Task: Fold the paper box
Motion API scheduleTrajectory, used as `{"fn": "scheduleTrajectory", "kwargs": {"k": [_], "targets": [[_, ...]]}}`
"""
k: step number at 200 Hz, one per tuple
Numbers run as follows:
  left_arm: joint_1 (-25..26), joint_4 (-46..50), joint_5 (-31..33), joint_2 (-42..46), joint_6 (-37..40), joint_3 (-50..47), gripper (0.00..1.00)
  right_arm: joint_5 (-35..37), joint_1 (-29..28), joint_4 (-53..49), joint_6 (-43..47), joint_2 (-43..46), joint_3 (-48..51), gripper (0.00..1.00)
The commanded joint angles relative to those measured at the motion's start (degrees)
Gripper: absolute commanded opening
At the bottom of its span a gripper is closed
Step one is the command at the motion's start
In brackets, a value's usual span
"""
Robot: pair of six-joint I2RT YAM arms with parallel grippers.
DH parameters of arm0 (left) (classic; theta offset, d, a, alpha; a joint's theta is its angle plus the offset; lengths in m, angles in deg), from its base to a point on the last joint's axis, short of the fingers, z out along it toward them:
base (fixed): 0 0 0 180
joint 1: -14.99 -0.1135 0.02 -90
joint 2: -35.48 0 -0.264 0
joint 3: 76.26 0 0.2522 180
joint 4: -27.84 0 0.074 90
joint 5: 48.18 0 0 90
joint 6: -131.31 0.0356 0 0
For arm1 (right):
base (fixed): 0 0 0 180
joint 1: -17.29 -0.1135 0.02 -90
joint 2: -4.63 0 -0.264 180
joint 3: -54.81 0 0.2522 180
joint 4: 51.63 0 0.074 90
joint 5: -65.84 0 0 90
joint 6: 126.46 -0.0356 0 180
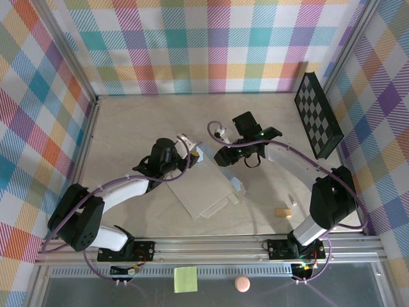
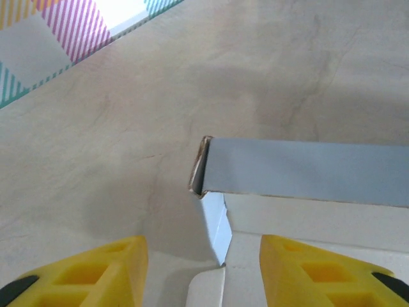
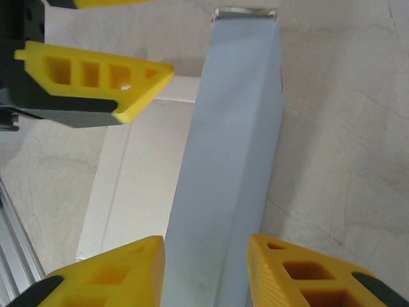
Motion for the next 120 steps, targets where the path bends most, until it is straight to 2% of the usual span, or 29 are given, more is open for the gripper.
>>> {"fn": "scheduleTrajectory", "kwargs": {"k": [1, 37, 52, 78, 120], "targets": [[-1.2, 0.8, -2.4, 4.0, -2.4, -3.2, 0.52, 1.4, -0.9, -0.5, -0.7, -1.8, -3.4, 0.49], [-2.5, 0.6, -0.3, 10.4, -5.7, -7.4, 0.54, 7.0, -3.4, -1.9, -0.9, -6.2, -9.6, 0.64], [-2.6, 1.8, 1.4, 12.7, -6.9, -8.0, 0.56, 10.2, -4.7, -3.1, -1.9, -9.1, -13.6, 0.67], [-2.7, 3.8, 4.6, 15.5, -7.6, -9.1, 0.56, 15.2, -6.0, -7.0, -8.6, -15.7, -21.6, 0.7], [-2.8, 4.9, 5.3, 18.3, -7.8, -11.0, 0.57, 19.0, -8.6, -9.3, -9.4, -23.2, -29.0, 0.78]]}}
